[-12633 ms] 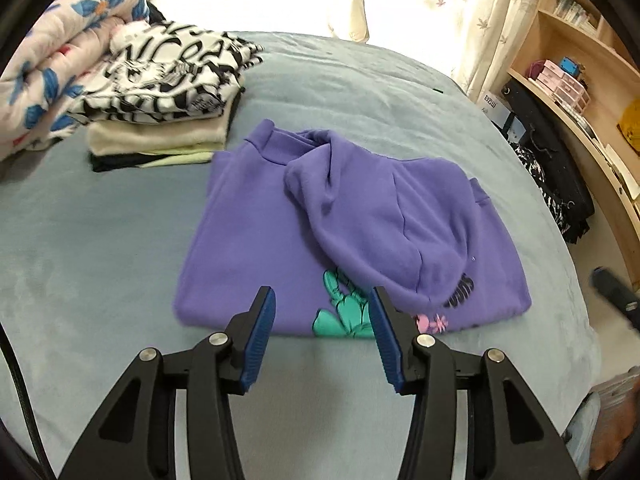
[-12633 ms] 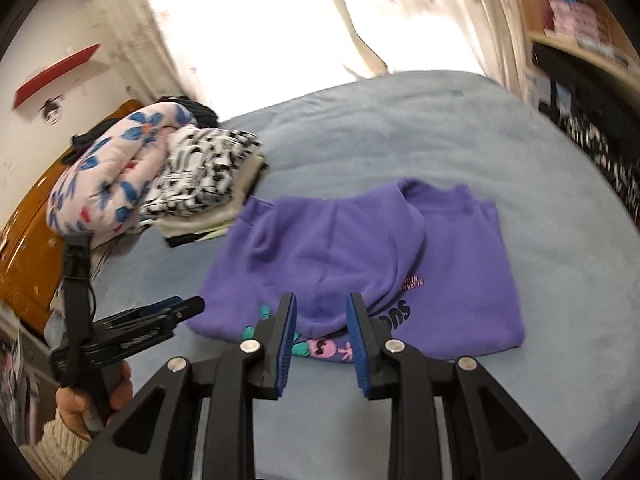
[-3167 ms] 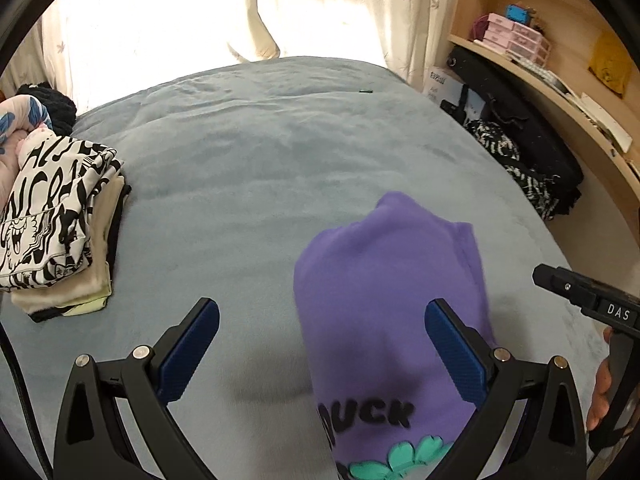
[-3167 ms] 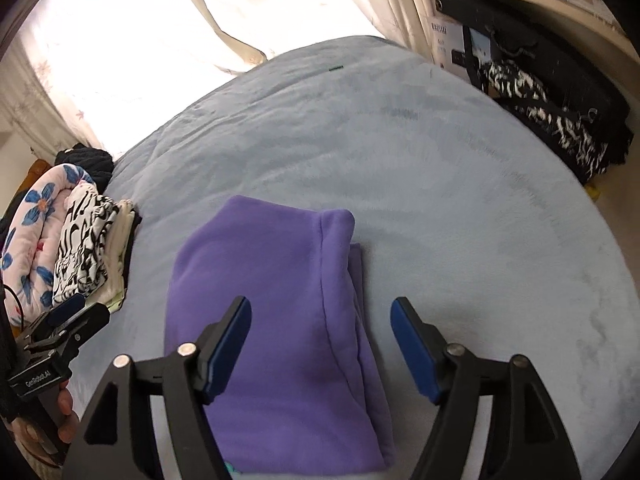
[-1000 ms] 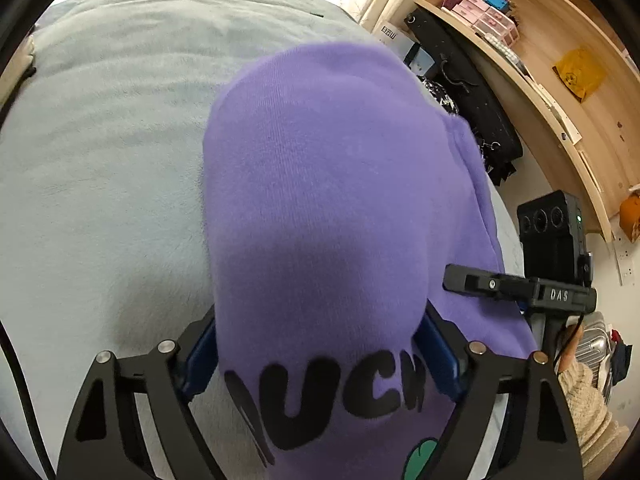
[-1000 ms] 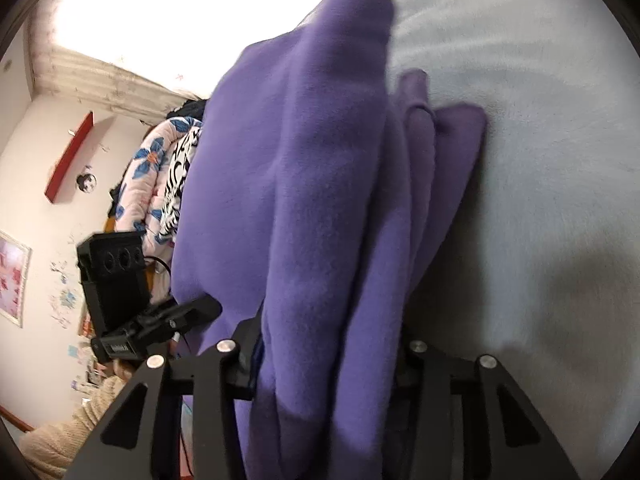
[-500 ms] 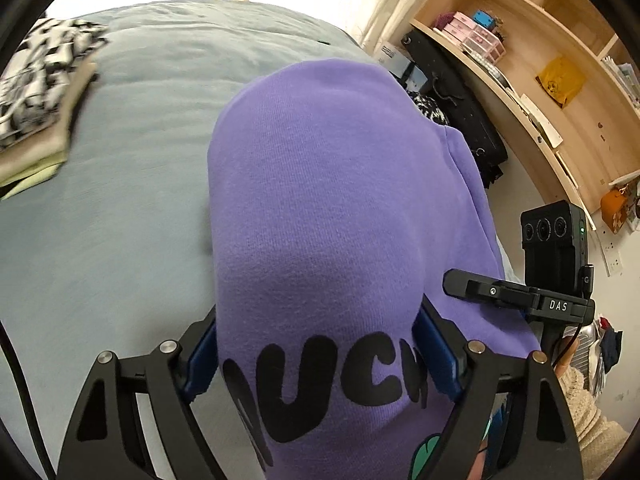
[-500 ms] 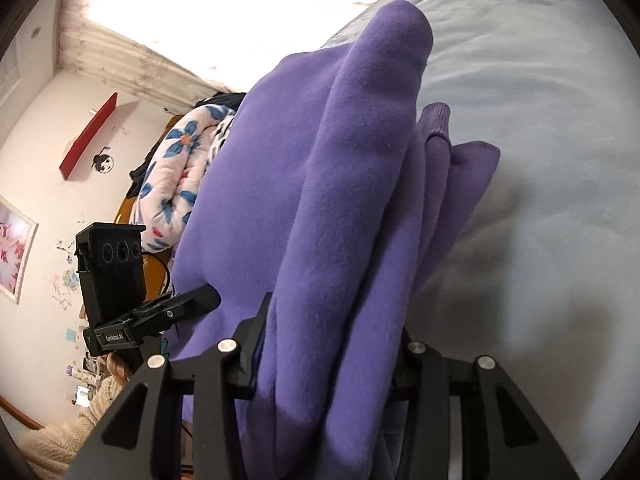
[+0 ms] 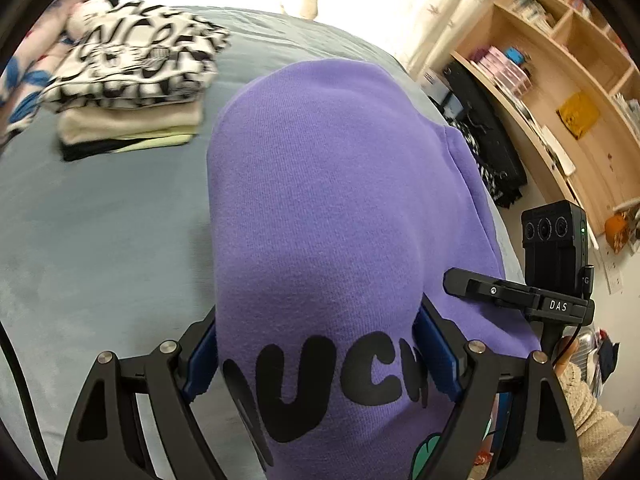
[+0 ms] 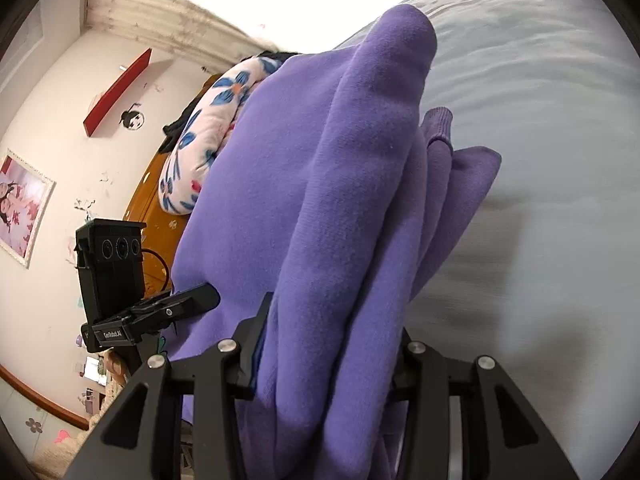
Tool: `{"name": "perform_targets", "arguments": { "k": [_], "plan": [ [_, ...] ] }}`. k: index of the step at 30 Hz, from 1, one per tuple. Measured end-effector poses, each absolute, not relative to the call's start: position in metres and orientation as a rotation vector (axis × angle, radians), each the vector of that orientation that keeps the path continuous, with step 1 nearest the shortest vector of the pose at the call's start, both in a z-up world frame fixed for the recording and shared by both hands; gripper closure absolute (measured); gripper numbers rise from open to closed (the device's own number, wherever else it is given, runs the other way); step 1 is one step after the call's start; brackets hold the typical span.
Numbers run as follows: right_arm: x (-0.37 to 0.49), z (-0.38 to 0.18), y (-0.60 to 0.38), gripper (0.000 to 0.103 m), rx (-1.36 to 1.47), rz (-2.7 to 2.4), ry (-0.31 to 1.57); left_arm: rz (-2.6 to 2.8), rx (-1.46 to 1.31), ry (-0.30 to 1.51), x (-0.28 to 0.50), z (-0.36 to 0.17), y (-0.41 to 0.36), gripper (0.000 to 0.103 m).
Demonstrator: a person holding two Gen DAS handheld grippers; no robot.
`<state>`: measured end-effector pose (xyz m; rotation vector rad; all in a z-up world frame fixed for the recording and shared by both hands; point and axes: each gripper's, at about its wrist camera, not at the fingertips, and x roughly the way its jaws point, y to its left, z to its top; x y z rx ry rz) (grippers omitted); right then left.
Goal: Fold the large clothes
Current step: 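Grasp the folded hoodie with both tools and lift it, then carry the hoodie onto the clothes stack and open both tools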
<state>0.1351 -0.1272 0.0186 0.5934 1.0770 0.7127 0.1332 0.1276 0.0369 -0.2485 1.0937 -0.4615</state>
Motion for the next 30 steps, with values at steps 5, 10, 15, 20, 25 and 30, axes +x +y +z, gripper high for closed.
{"name": "perform_targets", "arguments": {
  "k": [5,10,15,20,25,30],
  "plan": [
    [0.167,0.038,-0.07,0.061,0.555,0.742,1.075,-0.435,-0.283,1.067,0.155,0.055,0.189,0.019],
    [0.231,0.067,-0.019,0.061,0.513,0.766,1.038,-0.404,-0.292,1.017,0.211,0.083,0.239,0.018],
    [0.328,0.098,0.028,0.061,0.474,0.781,0.952,-0.385,-0.278,0.966,0.309,0.123,0.29,0.018],
    [0.432,0.104,0.071,0.061,0.472,0.789,0.865,-0.319,-0.214,0.876,0.415,0.142,0.333,0.015],
    [0.535,0.032,0.112,0.058,0.511,0.739,0.897,-0.121,-0.175,0.869,0.508,0.092,0.367,0.015],
    [0.554,-0.064,0.115,0.051,0.546,0.619,0.948,-0.157,-0.404,0.92,0.55,0.004,0.386,0.005]
  ]
}}
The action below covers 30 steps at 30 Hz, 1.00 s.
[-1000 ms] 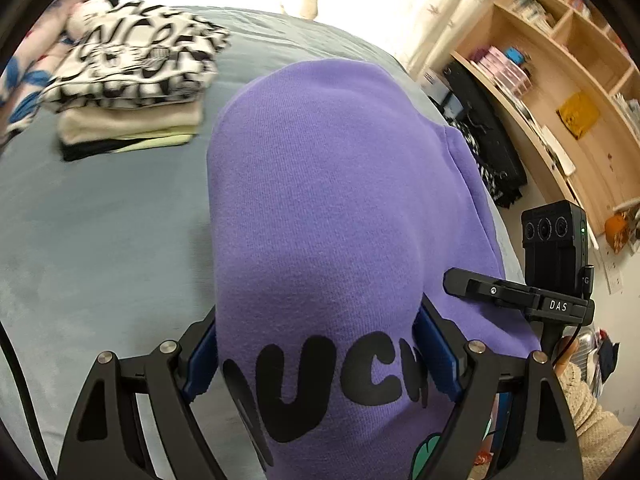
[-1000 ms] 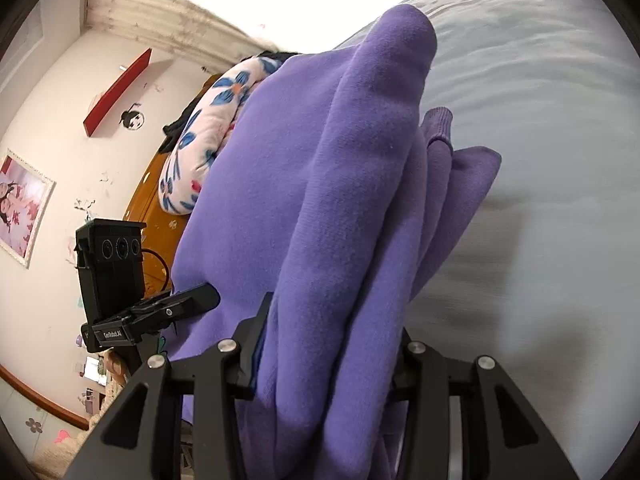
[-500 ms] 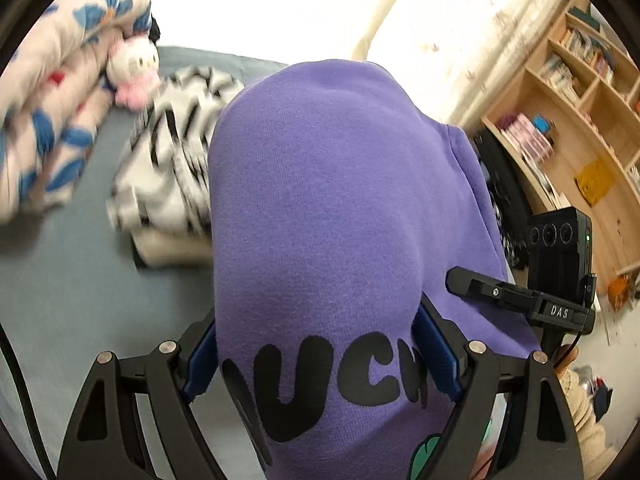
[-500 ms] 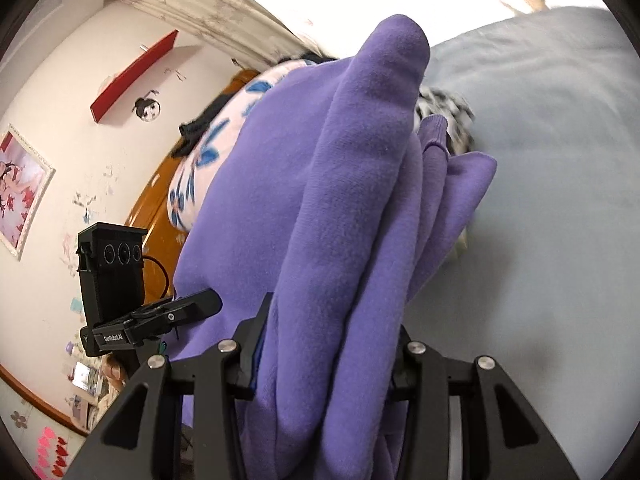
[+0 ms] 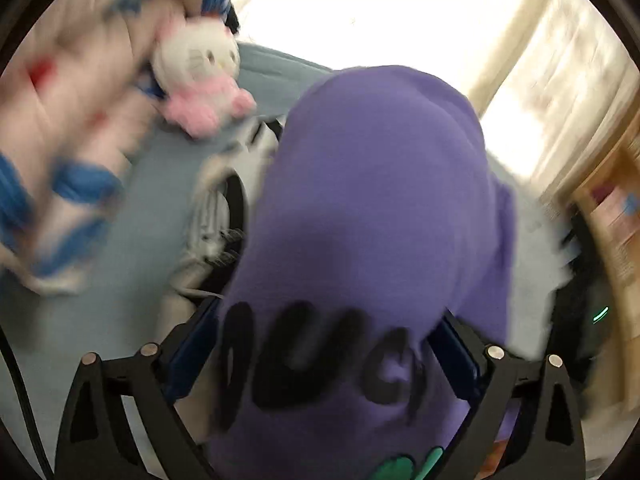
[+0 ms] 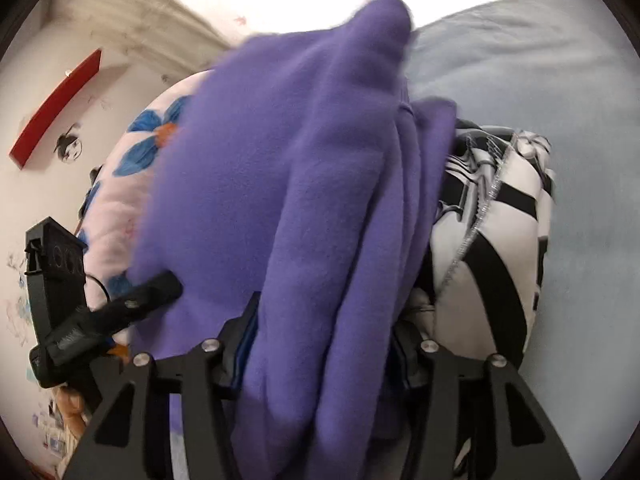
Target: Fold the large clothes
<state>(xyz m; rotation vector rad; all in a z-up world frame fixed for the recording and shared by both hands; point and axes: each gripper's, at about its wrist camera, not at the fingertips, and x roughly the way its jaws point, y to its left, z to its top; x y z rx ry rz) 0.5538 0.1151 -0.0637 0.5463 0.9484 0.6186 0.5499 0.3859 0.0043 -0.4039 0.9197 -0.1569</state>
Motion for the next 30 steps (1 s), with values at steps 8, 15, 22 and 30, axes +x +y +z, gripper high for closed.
{"name": "perform_targets", "arguments": {
  "k": [8,15,22,30],
  "plan": [
    [0.547,-0.042,0.103,0.039,0.44,0.604,1.006,-0.126,-0.358,0.876,0.537,0.016,0.381,0.003],
    [0.491,-0.002,0.079,0.037,0.305,0.489,1.028,-0.057,-0.344,0.878,0.48,0.047,0.362,0.004],
    [0.409,0.053,0.059,0.037,0.235,0.487,1.035,-0.07,-0.246,0.876,0.4,0.094,0.319,0.004],
    [0.323,0.12,0.039,0.037,0.18,0.501,1.009,-0.075,-0.121,0.846,0.309,0.15,0.259,0.004]
  ]
}}
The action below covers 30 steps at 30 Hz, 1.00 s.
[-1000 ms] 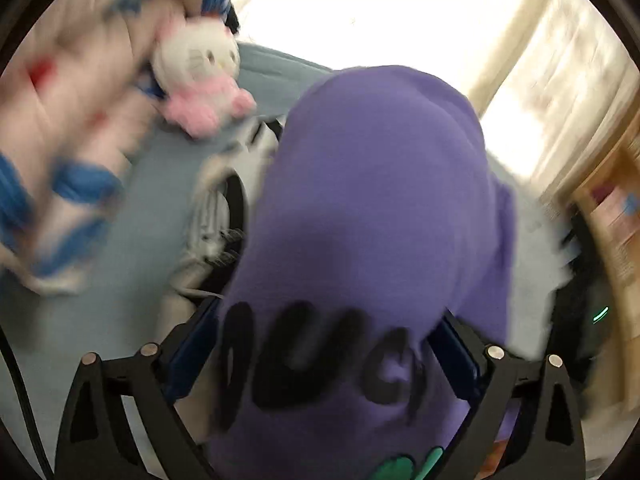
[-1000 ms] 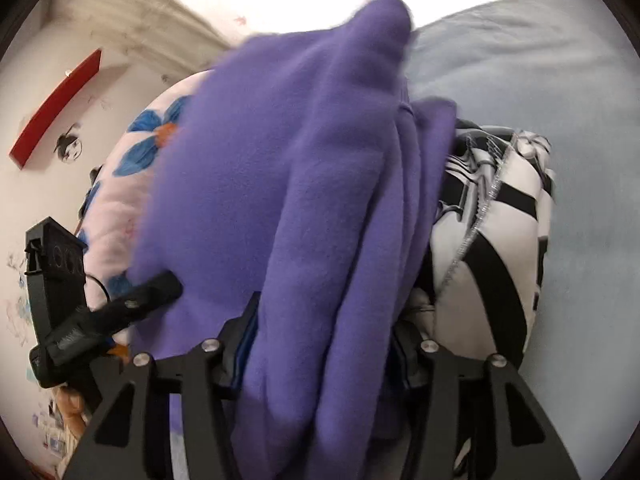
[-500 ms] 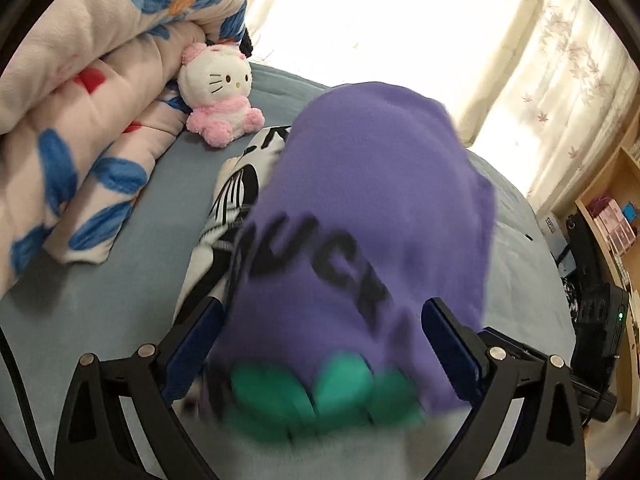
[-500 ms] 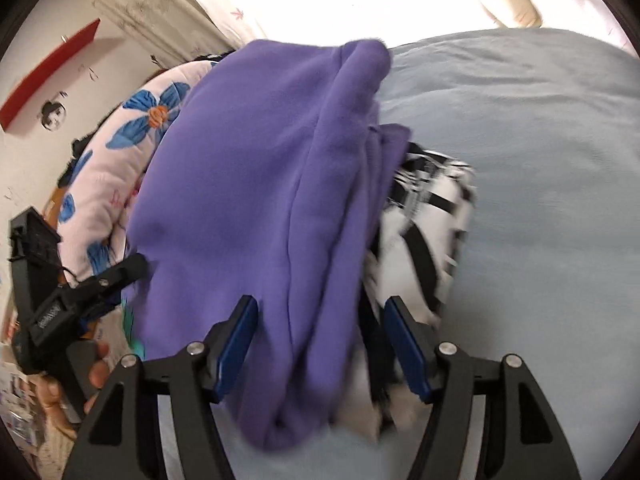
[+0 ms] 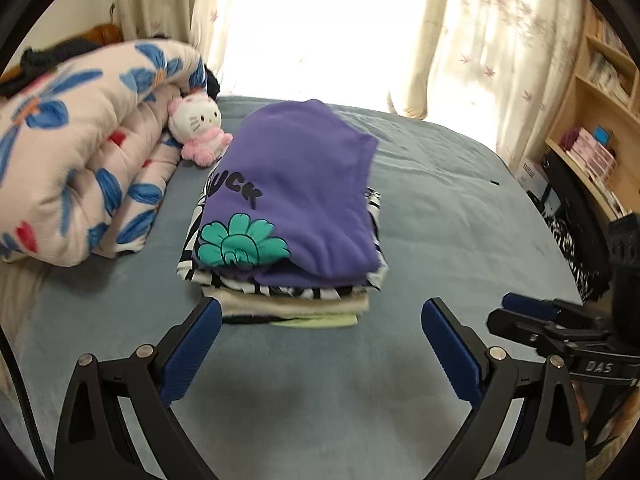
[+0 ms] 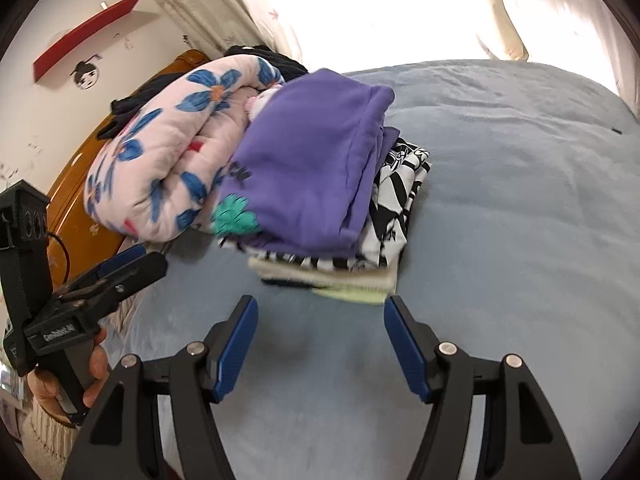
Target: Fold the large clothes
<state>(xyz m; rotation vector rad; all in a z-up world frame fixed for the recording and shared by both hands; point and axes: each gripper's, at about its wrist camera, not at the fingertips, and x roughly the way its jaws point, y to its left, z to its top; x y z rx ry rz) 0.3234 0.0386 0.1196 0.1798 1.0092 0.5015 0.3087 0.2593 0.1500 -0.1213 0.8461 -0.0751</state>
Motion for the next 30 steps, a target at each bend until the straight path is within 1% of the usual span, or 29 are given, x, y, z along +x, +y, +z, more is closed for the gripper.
{"name": "perform_targets", "arguments": {
  "k": [8,12,20,30],
  "plan": [
    [0.235,0.19,-0.004,0.037,0.106,0.461,0.936,-0.055,-0.074,0.803,0.226,0.2,0.209,0.004],
    [0.199,0.207,-0.028,0.037,0.094,0.433,0.923,-0.049,-0.061,0.788,0.195,0.212,0.187,0.003],
    [0.138,0.211,-0.063,0.037,0.026,0.321,0.908,-0.051,-0.026,0.781,0.132,0.207,0.139,0.003],
    [0.067,0.18,-0.092,0.037,-0.049,0.253,0.938,-0.11,-0.003,0.771,0.056,0.189,0.091,0.003]
  ]
}}
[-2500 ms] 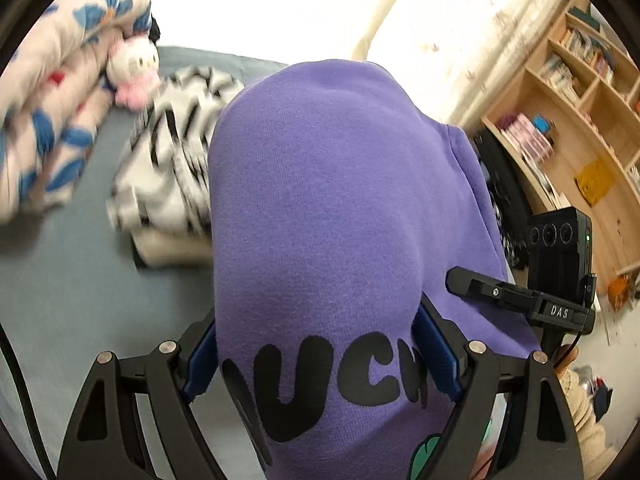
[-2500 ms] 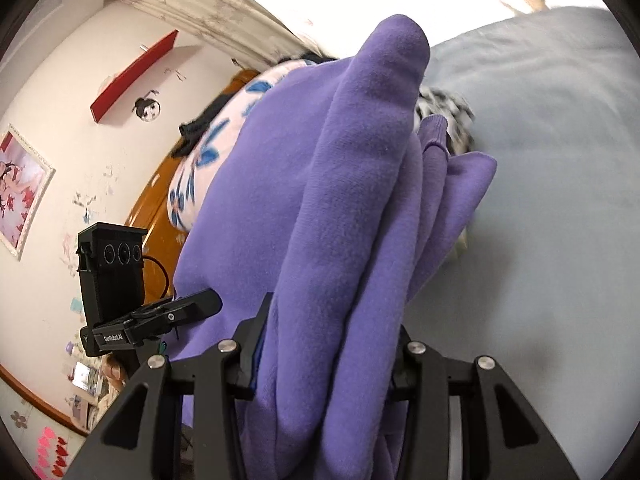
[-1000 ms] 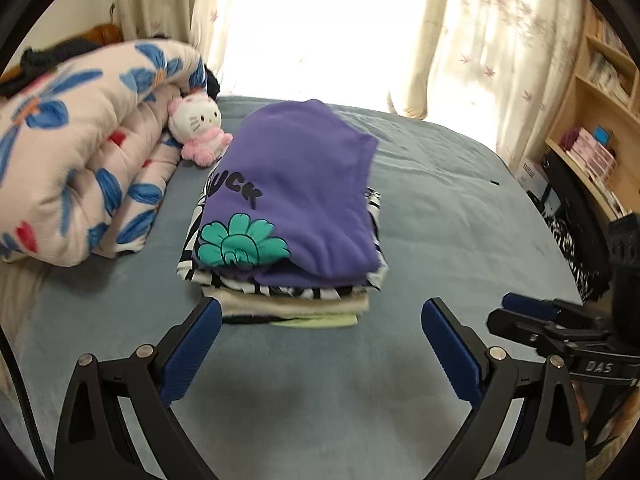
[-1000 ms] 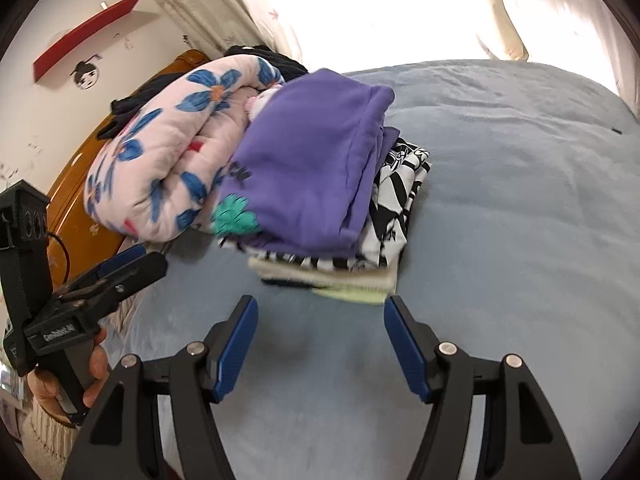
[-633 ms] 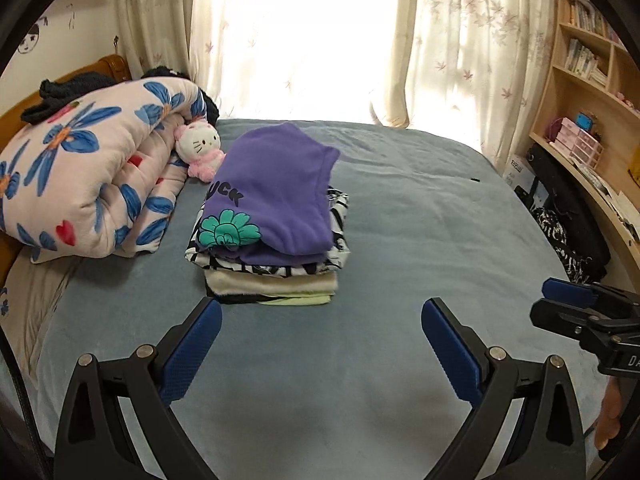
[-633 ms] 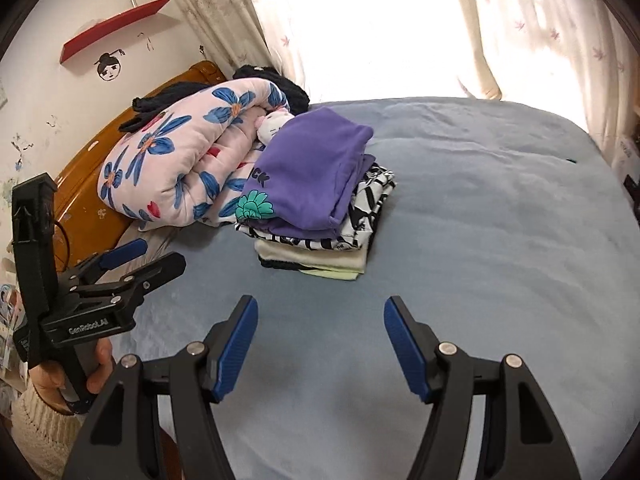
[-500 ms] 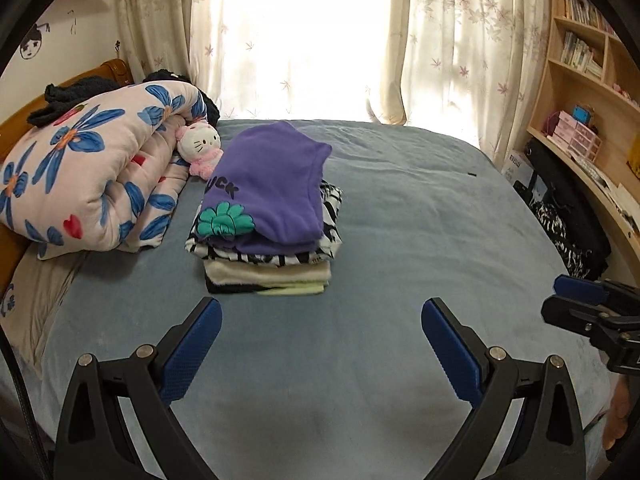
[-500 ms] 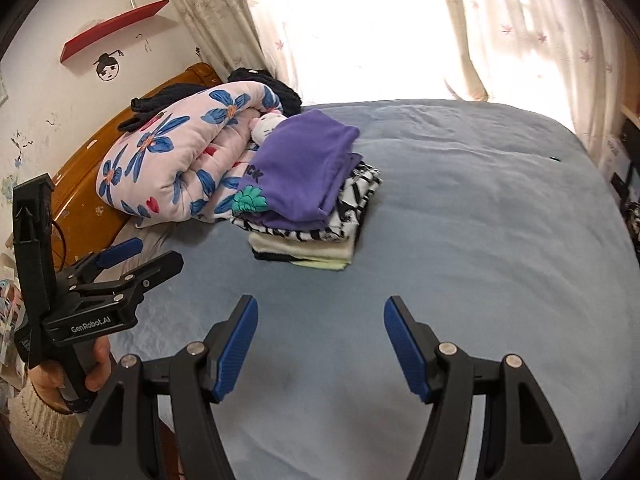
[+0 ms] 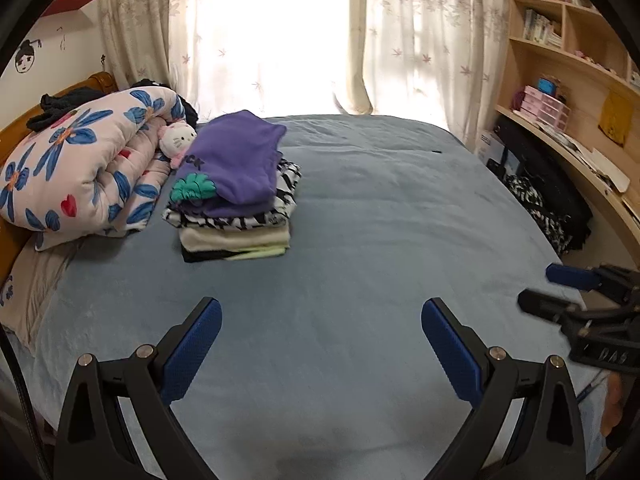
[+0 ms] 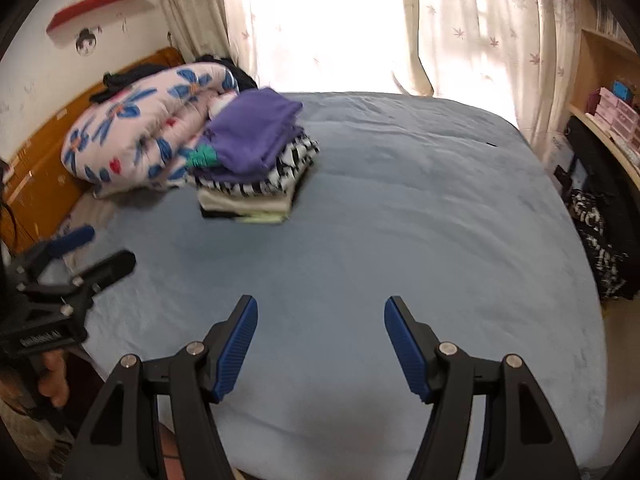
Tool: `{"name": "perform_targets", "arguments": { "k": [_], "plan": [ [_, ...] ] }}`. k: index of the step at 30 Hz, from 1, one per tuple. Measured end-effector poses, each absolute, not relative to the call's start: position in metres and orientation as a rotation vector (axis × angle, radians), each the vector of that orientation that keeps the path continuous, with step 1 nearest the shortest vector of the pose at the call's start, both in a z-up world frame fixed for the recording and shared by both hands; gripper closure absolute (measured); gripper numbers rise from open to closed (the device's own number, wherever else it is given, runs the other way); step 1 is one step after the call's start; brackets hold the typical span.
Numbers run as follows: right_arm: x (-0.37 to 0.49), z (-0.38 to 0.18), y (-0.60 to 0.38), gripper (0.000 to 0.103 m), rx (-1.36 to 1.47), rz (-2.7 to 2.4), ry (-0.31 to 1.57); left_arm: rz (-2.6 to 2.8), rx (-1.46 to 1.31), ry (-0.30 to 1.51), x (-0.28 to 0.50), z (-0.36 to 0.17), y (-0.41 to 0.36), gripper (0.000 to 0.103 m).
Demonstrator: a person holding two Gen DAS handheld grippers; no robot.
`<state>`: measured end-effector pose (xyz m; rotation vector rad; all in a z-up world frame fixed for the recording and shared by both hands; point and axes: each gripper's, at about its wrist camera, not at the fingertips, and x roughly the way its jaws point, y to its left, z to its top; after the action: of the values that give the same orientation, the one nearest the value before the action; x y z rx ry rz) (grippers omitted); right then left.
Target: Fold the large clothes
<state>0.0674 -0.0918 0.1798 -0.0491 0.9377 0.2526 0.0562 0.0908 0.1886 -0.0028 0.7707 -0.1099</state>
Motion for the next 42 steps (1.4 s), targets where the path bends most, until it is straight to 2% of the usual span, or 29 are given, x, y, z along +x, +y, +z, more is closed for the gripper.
{"name": "perform_targets", "arguments": {
  "k": [6,17,30,42],
  "plan": [
    [0.025,0.162,-0.112,0.037,-0.033,0.213,0.877,-0.097,0.008,0.751,0.021,0.167,0.067,0.003],
    [-0.023,0.093,-0.155,0.036,0.208,0.048,0.822,-0.034,-0.003,0.773,-0.012,0.104,0.033,0.003],
    [-0.029,0.059,-0.156,0.036,0.118,-0.033,0.821,-0.019,0.02,0.847,-0.008,0.054,-0.001,0.003],
    [-0.028,0.049,-0.148,0.036,0.094,-0.017,0.835,0.01,0.02,0.884,-0.005,0.041,0.003,0.003]
  ]
}}
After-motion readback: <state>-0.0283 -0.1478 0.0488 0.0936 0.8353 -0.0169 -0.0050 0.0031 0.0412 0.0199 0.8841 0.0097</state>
